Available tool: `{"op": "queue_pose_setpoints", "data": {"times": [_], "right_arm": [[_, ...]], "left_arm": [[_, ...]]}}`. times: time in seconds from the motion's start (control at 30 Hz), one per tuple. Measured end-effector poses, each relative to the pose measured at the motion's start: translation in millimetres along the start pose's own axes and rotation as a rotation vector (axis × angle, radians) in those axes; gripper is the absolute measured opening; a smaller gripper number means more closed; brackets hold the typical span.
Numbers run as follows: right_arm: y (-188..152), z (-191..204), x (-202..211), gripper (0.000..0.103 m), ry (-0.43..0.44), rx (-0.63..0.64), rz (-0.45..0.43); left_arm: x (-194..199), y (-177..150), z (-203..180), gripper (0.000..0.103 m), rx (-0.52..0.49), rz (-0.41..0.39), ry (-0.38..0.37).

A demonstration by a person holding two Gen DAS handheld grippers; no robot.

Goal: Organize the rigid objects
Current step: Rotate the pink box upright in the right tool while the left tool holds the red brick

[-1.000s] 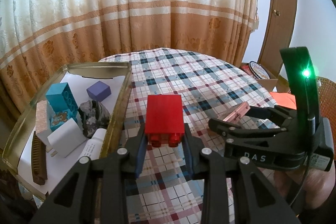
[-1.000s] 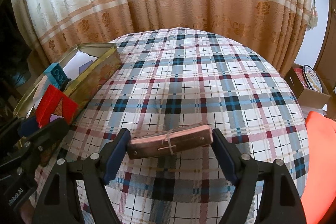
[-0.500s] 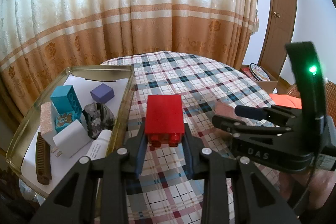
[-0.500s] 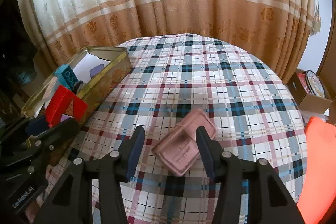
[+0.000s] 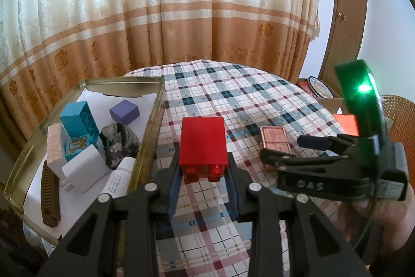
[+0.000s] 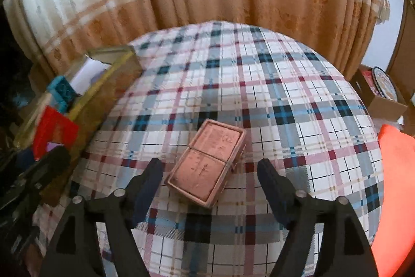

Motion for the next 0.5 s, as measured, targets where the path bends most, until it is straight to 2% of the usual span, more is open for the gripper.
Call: {"op": "queue_pose_setpoints", "data": {"times": [0.07, 0.17, 0.2, 0.23, 0.27, 0.5], "right_arm": [[1.1, 4.8, -7.4, 0.077, -0.005, 0.018, 0.022], [-0.2, 5.0, -15.8, 0.077, -0.058, 0.046, 0.044], [-0.7, 4.9, -16.5, 0.071, -0.077, 0.057, 0.046], [-1.0, 6.0, -15.2, 0.055, -0.076, 0.069, 0.041], [-1.5, 6.9, -12.8, 0.053, -0.081, 0.085, 0.037], [3.1, 8.8, 7.2, 0.053, -0.03, 0.083, -0.042]], "left_arm": [[-1.1, 0.1, -0.3, 0.03, 0.001, 0.002, 0.0], [-1.0, -0.4, -0.9, 0.03, -0.001, 0.006, -0.004], [-0.9, -0.6, -0.5, 0.03, 0.0, 0.006, -0.005], [-0.6, -0.7, 0.0, 0.03, 0.003, 0.006, -0.005], [-0.9, -0.5, -0.1, 0.03, 0.005, 0.005, -0.005], [4.8, 3.3, 3.2, 0.03, 0.016, -0.01, -0.007]]}}
Point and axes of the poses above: each gripper's, at about its wrist camera, not at the fingertips, and x roughly against the way its jaws point, z to its left, y to its top, the point moved 7 cm from there along -x, roughly the way its jaws point, and after that the axes turned 2 degrees about y, right-handed, at the moved point
